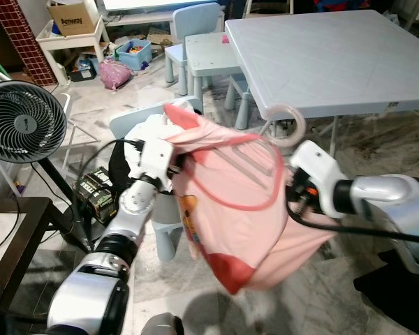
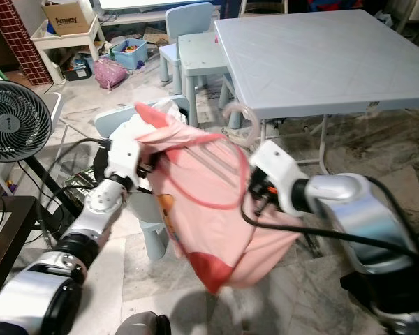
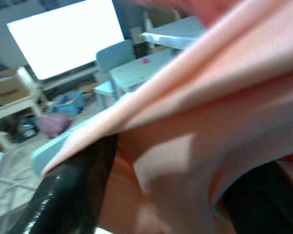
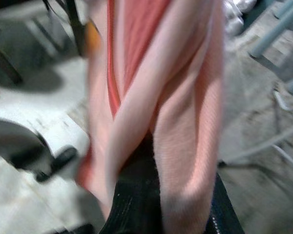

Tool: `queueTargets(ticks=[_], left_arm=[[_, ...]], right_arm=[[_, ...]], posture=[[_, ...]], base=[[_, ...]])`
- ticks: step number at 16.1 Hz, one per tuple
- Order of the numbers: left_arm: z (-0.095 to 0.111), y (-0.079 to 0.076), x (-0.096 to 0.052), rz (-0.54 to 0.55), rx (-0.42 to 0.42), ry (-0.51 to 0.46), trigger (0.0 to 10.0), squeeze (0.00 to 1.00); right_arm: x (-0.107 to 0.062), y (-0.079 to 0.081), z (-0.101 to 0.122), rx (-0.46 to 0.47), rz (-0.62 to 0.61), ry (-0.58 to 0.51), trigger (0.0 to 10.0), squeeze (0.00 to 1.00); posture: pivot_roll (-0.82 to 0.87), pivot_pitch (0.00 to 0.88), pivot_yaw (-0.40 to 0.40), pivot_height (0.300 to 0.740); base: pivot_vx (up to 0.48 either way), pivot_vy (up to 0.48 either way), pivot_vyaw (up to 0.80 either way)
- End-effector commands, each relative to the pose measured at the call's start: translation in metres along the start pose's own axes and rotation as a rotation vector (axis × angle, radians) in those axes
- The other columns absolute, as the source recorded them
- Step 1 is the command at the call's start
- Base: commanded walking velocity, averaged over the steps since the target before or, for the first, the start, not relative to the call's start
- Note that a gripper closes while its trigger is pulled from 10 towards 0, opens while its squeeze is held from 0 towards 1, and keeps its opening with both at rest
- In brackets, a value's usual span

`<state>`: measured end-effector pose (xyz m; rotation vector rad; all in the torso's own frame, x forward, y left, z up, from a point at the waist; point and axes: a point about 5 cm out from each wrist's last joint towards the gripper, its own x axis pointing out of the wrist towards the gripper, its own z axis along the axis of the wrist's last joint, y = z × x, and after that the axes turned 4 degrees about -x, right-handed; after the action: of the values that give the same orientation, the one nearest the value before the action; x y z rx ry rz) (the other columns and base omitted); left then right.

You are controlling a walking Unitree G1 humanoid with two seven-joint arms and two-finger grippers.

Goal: Hang hanger

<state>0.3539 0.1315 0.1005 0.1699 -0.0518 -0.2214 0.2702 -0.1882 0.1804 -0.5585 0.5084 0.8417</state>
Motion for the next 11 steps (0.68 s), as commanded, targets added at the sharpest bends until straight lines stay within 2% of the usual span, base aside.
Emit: queueTargets(ticks=[1,7,9,10,11], left_arm=[[0.005,0.021,0.001,0.097,0.014,-0.017,0.0,0.00],[0.008,0.035,-0.003,0.192,0.041,-0.052,0.0,0.00],[0.006,0.038,-0.004,0.200,0.024,-0.039,0.0,0.00],[0.004,0.039,-0.005,0.207,0.014,-0.026,0.0,0.00],[0.003,0.039,-0.005,0.206,0.014,-0.023,0.0,0.00]], right_arm=[[-0.002,-0.005,-0.014,-0.075,-0.027,0.078,10.0,0.00],[-0.004,-0.015,-0.049,-0.175,-0.080,0.234,10.0,0.00],[-0.008,-0.018,-0.055,-0.221,-0.087,0.244,10.0,0.00],[-0.012,-0.022,-0.055,-0.216,-0.084,0.222,10.0,0.00],[-0.020,-0.031,-0.059,-0.237,-0.108,0.234,10.0,0.00]], posture=[[-0.12,0.000,0.036,0.740],[-0.12,0.000,0.035,0.740],[-0.12,0.000,0.036,0.740],[-0.12,0.000,0.036,0.740],[-0.12,0.000,0.040,0.740]], base=[[0.000,0.000,0.00],[0.000,0.000,0.00],[0.000,0.000,0.00],[0.000,0.000,0.00],[0.000,0.000,0.00]])
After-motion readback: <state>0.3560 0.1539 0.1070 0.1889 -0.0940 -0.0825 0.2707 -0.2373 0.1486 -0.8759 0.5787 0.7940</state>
